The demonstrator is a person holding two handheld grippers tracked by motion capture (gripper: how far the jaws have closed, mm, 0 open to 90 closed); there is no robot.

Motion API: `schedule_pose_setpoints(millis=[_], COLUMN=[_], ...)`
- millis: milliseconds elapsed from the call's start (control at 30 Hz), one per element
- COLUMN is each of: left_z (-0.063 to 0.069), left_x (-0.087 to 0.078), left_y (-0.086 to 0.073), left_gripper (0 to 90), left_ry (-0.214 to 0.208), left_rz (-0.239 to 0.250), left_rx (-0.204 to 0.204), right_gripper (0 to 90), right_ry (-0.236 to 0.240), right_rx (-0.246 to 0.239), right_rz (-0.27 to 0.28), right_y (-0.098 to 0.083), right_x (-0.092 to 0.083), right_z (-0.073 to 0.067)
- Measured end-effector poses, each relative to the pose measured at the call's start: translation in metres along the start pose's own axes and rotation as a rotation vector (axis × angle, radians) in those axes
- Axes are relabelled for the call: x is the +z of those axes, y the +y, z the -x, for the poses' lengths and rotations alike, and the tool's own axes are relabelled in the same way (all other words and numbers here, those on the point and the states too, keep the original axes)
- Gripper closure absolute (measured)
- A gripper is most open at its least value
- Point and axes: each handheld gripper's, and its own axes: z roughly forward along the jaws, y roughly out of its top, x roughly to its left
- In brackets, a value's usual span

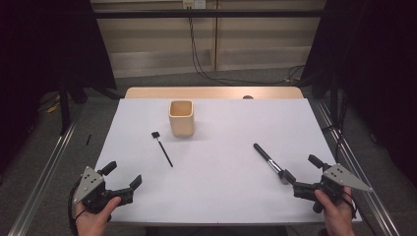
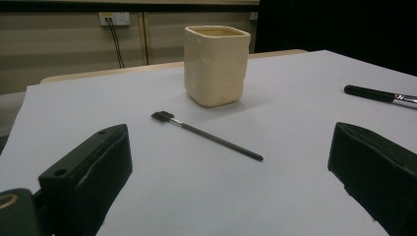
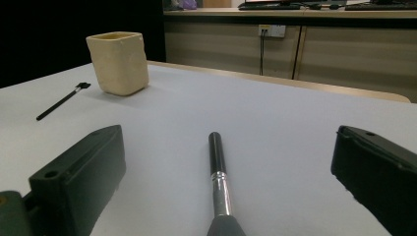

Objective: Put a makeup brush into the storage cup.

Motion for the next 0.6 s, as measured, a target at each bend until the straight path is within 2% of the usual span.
schedule_pose_setpoints(millis=[267,333,600], left_z=[-0.002,-0.004,-0.009], left_x=[0.008,0.011,0.023], left_y=[0.002,0.003,0.008], left_gripper=[3.5,3.5,3.6], left_ry=[-0.011,-0.007,0.001], left_rz=[-0.015,-0.019,-0.027], left_rx=[-0.003,0.005,-0.008], right_gripper=[0.0,0.0,0.0], right_ry=[-0.003,0.001,0.012], right_rx=[-0.001,0.006,0.017], right_rz=[-0.006,-0.007,-0.012], right_y=[-0.001,-0.001,-0.002], right_x=[0.002,0.002,0.003], right_z=[0.004,0.006,0.007])
